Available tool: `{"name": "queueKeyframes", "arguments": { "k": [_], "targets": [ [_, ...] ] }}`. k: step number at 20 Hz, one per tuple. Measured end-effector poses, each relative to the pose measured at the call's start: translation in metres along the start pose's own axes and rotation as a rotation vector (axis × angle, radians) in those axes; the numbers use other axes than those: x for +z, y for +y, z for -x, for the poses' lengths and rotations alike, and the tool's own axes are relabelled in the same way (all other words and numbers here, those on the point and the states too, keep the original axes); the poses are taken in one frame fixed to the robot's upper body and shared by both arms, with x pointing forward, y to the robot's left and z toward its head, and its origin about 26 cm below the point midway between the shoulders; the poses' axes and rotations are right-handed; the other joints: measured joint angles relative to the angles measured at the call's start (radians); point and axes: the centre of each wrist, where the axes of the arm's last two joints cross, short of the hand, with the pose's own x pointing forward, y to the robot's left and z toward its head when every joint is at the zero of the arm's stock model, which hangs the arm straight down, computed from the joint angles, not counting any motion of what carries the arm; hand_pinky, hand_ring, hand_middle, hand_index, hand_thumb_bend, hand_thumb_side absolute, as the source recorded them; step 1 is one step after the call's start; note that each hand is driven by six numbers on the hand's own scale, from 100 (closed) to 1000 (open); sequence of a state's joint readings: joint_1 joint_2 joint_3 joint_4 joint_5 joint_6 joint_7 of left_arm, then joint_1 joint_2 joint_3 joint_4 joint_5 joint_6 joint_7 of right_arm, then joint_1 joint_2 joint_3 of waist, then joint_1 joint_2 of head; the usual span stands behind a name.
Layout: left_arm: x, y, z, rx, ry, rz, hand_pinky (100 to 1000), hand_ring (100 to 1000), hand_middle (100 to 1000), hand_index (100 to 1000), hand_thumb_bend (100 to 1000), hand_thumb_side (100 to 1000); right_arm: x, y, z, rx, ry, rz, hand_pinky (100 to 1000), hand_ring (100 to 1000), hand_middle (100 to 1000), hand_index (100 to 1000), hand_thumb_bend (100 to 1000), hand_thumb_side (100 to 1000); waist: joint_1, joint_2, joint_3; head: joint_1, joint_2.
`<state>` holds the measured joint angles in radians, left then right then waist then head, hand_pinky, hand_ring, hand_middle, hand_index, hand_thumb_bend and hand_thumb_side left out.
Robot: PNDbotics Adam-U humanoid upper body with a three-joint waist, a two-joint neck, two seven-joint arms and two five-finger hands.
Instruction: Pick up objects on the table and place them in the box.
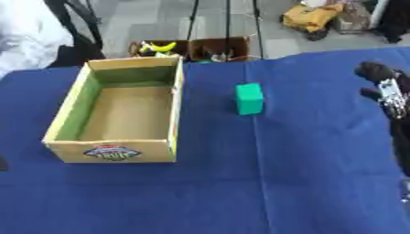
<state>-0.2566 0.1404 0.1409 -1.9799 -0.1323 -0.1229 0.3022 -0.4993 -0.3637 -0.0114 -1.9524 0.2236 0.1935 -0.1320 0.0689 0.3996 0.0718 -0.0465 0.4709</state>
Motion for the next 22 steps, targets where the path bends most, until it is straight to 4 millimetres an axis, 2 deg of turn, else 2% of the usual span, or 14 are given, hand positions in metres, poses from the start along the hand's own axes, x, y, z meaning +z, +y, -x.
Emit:
{"name": "queueKeyframes", "arguments": {
  "k": [5, 11, 18, 22],
  "targets": [
    [0.000, 0.000, 0.000, -0.001, 0.002, 0.002, 256, 658, 676, 834, 217, 919, -0.027, -0.005, -0.017, 0.156, -0.097, -0.067, 846, 929, 819, 869, 111, 968, -0.006, -0.001, 0.011, -0.001, 0.032],
    [0.003, 0.001, 0.002, -0.006, 0.012, 0.004, 253, 659, 675, 834, 219, 919, -0.051, -0.009, -0.026, 0.355, -0.164, -0.155, 827, 911, 816, 867, 178, 950, -0.005, 0.000, 0.014, 0.004, 0.065],
    [0.005, 0.002, 0.003, -0.009, 0.019, 0.005, 251, 659, 675, 834, 219, 918, -0.075, -0.008, -0.028, 0.601, -0.204, -0.263, 813, 895, 804, 867, 301, 944, -0.006, 0.002, 0.025, 0.004, 0.061],
    [0.006, 0.003, 0.003, -0.011, 0.021, 0.006, 251, 659, 675, 834, 218, 918, -0.090, -0.011, -0.031, 0.709, -0.222, -0.292, 815, 897, 812, 879, 415, 998, -0.011, 0.002, 0.025, 0.003, 0.049]
  ]
}}
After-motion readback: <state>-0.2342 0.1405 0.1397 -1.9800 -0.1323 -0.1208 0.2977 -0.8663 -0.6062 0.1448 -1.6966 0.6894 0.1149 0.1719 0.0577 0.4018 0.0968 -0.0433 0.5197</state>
